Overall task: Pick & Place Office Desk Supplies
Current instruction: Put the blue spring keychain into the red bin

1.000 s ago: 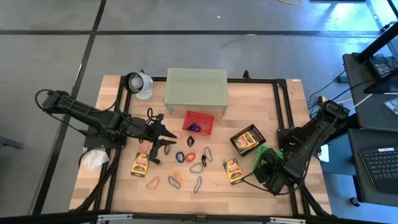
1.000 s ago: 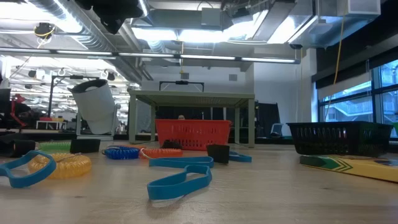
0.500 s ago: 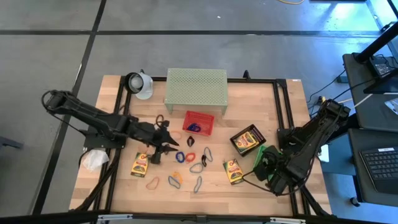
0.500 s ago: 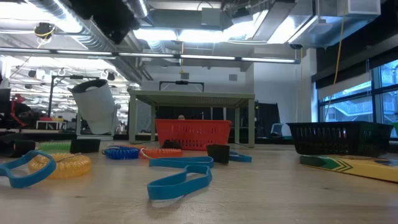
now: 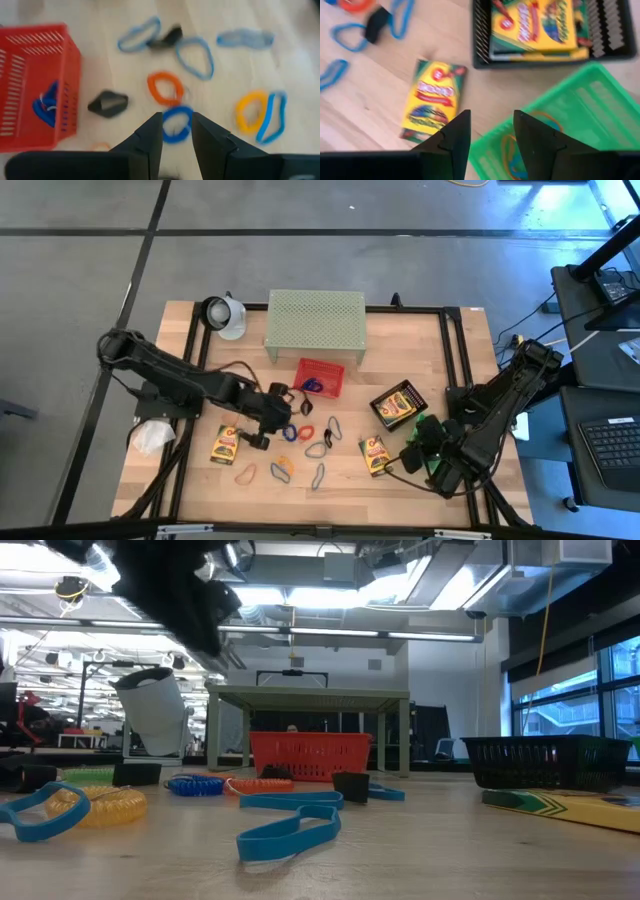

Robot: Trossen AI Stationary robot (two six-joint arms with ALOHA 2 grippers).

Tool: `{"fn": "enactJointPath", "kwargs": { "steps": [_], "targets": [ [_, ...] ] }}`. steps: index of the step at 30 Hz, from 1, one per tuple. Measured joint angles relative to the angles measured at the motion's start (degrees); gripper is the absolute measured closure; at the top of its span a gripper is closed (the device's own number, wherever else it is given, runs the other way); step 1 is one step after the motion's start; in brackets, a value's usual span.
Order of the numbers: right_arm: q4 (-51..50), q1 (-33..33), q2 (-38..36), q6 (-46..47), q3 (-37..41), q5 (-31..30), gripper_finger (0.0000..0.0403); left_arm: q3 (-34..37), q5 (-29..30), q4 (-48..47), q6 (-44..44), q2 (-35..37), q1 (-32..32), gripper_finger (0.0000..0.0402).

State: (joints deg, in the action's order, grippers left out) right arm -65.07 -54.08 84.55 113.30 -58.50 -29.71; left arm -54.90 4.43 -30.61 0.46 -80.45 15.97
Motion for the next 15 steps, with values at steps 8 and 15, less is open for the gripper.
{"fn": "enactJointPath", "kwargs": {
  "steps": [8,15],
  "targets": [
    [4.33,0.01,0.0,-3.2,0.0,-5.63,0.0266,-2.75,-2.01,-3.48,6.84,-8.43,1.35,0.0305],
    [5.95,0.04,0.0,-4.99,0.0,-7.33,0.0273,-2.77,-2.53,-1.8,11.01,-13.13,1.35,0.0261]
  ]
}}
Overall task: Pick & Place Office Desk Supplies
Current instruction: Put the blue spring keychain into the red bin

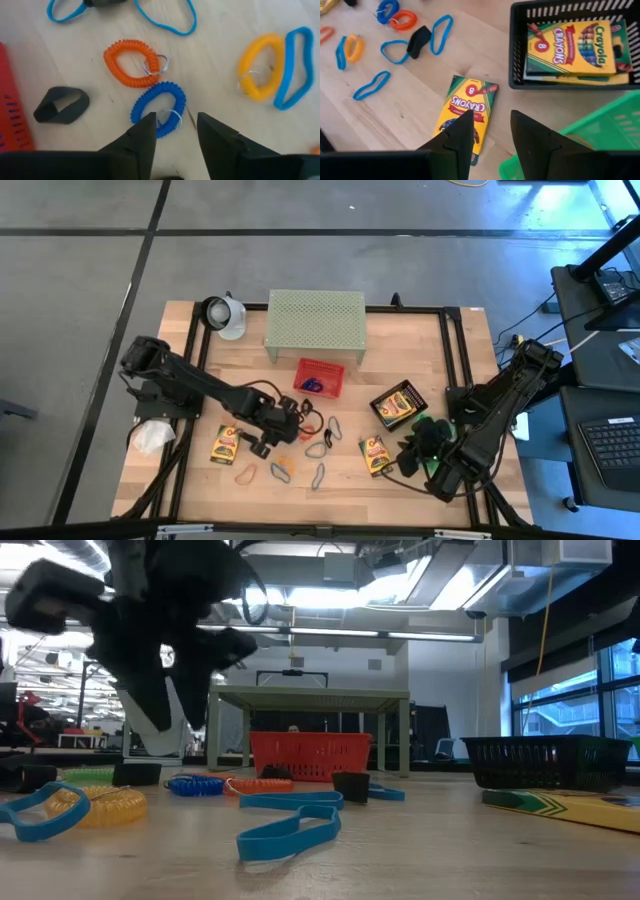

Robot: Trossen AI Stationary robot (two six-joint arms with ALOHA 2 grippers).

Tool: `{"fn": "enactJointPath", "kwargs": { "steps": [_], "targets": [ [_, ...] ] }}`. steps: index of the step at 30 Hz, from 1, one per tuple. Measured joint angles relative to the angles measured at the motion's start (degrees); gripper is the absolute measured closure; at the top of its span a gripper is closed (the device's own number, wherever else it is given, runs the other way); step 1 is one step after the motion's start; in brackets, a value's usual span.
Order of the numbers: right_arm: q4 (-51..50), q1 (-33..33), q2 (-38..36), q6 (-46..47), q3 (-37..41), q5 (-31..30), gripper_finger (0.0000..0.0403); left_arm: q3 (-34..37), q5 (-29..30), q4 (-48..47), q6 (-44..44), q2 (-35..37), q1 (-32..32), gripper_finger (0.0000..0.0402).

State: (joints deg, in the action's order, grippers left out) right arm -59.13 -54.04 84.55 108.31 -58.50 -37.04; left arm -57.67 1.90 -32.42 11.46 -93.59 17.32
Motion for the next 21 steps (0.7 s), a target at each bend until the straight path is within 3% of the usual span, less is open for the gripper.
{"fn": "enactJointPath", "kwargs": {
  "steps": [7,21],
  "targets": [
    [2.26,0.0,0.0,-2.21,0.0,-2.55,0.0273,-0.02,1.86,1.0,1.06,-3.45,-0.01,0.0219],
    [5.6,0.0,0.0,-4.22,0.0,-5.88,0.0273,-0.19,0.77,1.54,2.02,-8.86,-0.28,0.0218]
  ]
}}
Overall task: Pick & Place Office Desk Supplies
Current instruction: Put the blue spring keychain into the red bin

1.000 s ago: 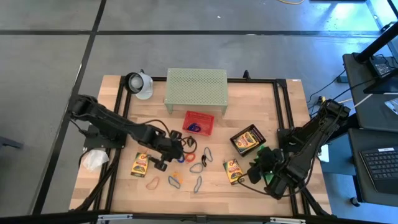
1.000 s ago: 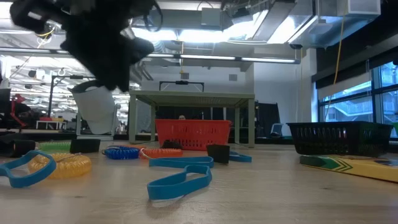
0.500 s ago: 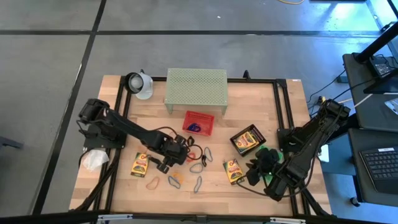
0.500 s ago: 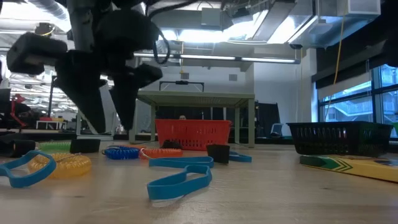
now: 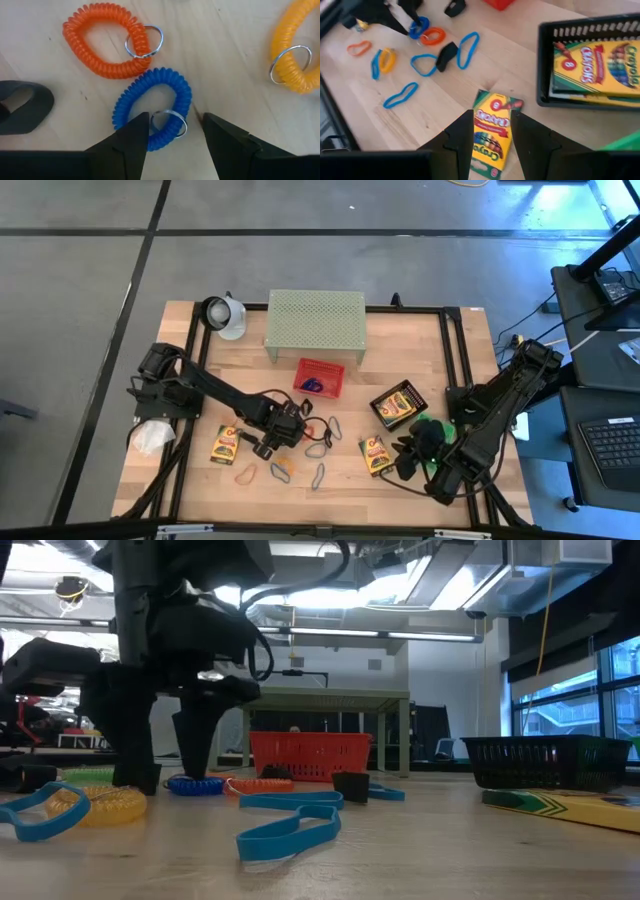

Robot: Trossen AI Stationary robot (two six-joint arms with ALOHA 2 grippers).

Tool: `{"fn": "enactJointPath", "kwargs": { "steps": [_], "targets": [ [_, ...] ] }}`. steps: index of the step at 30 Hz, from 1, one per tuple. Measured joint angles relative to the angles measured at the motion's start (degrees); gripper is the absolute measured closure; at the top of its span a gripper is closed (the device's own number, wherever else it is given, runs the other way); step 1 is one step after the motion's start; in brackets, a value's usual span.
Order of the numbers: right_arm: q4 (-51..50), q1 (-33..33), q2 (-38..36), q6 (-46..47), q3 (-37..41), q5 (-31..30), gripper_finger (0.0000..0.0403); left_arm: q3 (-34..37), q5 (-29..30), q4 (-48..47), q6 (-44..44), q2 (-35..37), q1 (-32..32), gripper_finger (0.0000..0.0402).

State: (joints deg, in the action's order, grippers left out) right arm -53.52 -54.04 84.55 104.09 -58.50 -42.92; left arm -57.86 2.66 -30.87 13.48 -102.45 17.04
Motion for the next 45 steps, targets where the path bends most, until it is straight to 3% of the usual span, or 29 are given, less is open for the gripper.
{"fn": "enactJointPath", "kwargs": {
  "steps": [8,17,24,32,39,45],
  "targets": [
    [4.1,0.57,0.0,-4.3,0.0,-1.7,0.0273,-0.01,-1.8,0.31,-0.7,-0.6,-1.33,0.0262],
    [8.49,2.13,0.0,-10.33,0.0,-3.12,0.0273,0.04,-0.68,1.0,-4.11,-0.71,-1.53,0.0387],
    [9.64,2.64,0.0,-12.01,0.0,-3.14,0.0273,-0.34,-0.38,-0.48,-8.17,-0.44,-1.05,0.0395],
    [9.99,2.64,0.0,-12.8,0.0,-3.16,0.0273,-5.32,0.86,-9.33,-10.11,1.05,0.63,0.0397],
    [10.71,2.64,0.02,-13.53,0.0,-3.16,0.0273,-8.78,4.67,-11.59,-11.43,5.22,1.33,0.0398],
    [10.83,2.64,0.02,-13.78,0.0,-3.16,0.0272,-8.95,11.57,-8.85,-12.52,12.51,-1.26,0.0398]
  ]
}}
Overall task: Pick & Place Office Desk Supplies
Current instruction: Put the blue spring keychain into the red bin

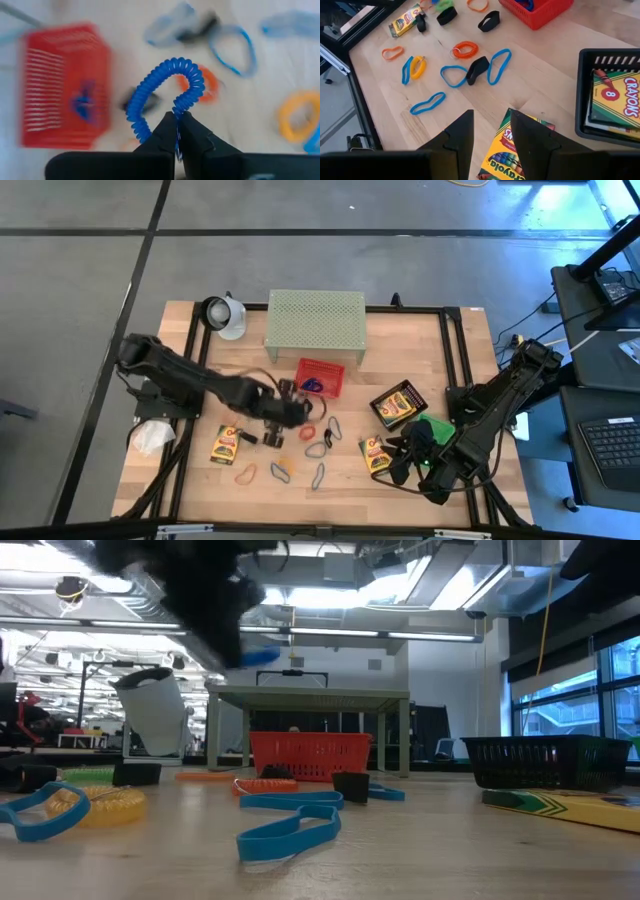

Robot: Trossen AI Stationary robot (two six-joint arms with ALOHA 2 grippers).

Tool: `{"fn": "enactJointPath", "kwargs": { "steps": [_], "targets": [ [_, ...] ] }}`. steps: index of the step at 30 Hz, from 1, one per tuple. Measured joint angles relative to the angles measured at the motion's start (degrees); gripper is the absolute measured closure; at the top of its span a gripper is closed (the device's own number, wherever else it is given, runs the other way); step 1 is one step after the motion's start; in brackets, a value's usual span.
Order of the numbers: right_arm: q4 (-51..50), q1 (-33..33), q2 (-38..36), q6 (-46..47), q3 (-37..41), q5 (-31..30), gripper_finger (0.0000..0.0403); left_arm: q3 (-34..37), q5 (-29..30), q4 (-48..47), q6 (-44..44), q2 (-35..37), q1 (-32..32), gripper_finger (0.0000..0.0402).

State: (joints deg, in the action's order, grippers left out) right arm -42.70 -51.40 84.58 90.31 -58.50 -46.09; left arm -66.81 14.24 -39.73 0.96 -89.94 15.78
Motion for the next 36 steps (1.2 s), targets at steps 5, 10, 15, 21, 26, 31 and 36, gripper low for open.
{"fn": "enactJointPath", "kwargs": {
  "steps": [5,10,15,21,26,31,36],
  "targets": [
    [0.61,-0.01,0.0,-1.24,0.0,-1.45,0.0272,-0.12,-4.63,8.33,-0.15,4.6,-6.83,0.0398],
    [1.08,0.0,0.0,-3.07,0.0,-2.62,0.0272,-0.13,-9.59,9.79,0.67,4.94,-16.47,0.0398],
    [1.87,0.09,-0.02,-5.18,0.0,-4.56,0.0272,-0.1,-15.35,12.66,1.55,1.67,-23.99,0.0398],
    [2.37,0.97,0.0,-6.56,0.0,-4.55,0.0272,-0.1,-20.1,14.36,1.98,-2.86,-28.27,0.0398],
    [3.41,2.09,0.0,-8.73,0.0,-4.7,0.0272,-0.13,-20.43,14.77,3.23,-6.46,-28.62,0.0398],
    [3.49,2.64,0.0,-8.73,0.01,-4.1,0.0272,-0.13,-19.79,15.57,3.92,-8.72,-28.66,0.0398],
    [3.8,2.62,0.0,-8.75,0.01,-4.04,0.0273,-0.28,-18.9,15.98,4.39,-9.24,-28.65,0.0398]
  ]
}}
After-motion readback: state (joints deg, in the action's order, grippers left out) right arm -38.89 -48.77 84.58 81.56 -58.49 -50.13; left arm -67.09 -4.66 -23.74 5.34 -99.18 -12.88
